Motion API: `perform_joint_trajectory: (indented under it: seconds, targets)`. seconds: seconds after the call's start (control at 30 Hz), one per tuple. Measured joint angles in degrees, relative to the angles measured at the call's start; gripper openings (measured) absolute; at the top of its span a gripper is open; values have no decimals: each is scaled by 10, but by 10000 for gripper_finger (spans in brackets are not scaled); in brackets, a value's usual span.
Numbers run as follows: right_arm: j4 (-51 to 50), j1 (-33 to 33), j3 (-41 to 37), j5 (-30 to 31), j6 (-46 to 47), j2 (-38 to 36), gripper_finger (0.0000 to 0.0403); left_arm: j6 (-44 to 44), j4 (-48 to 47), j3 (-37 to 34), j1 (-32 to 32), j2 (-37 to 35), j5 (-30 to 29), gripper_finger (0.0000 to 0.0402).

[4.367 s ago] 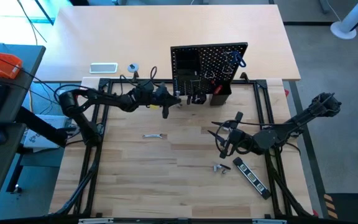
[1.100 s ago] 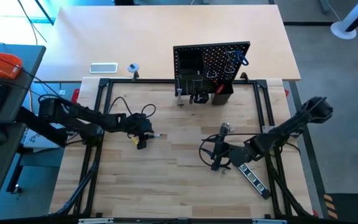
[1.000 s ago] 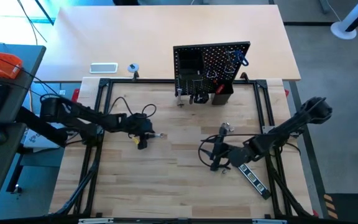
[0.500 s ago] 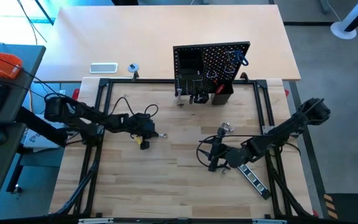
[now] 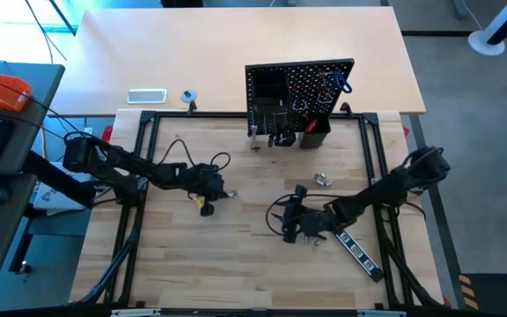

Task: Hang tools onto peg board
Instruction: Hang the silver wrench on the peg board

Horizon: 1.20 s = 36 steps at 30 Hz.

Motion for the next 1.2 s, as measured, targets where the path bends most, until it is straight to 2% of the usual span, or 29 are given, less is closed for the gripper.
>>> perform_joint_trajectory:
  seconds: [0.13, 0.27, 0.57, 0.67, 0.8, 1.0, 1.2]
  targets:
    - [62, -23, 0, -50, -20, 33, 154, 4, -22, 8, -2, -3, -30, 1]
    - [112, -45, 0, -88, -32, 62, 154, 5, -49, 8, -2, -12, -36, 8]
    - [212, -90, 0, -151, -51, 120, 154, 5, -96, 8, -2, -23, -49, 74]
    - [244, -103, 0, -164, -58, 134, 154, 5, -95, 8, -2, -11, -47, 84]
    - [277, -121, 2, -185, -66, 149, 154, 5, -71, 8, -1, 7, -39, 69]
    - [293, -140, 2, -198, -70, 164, 154, 5, -9, 10, -2, 33, -4, 6]
    - [305, -153, 7, -221, -80, 179, 154, 3, 29, 9, -3, 48, 6, 0]
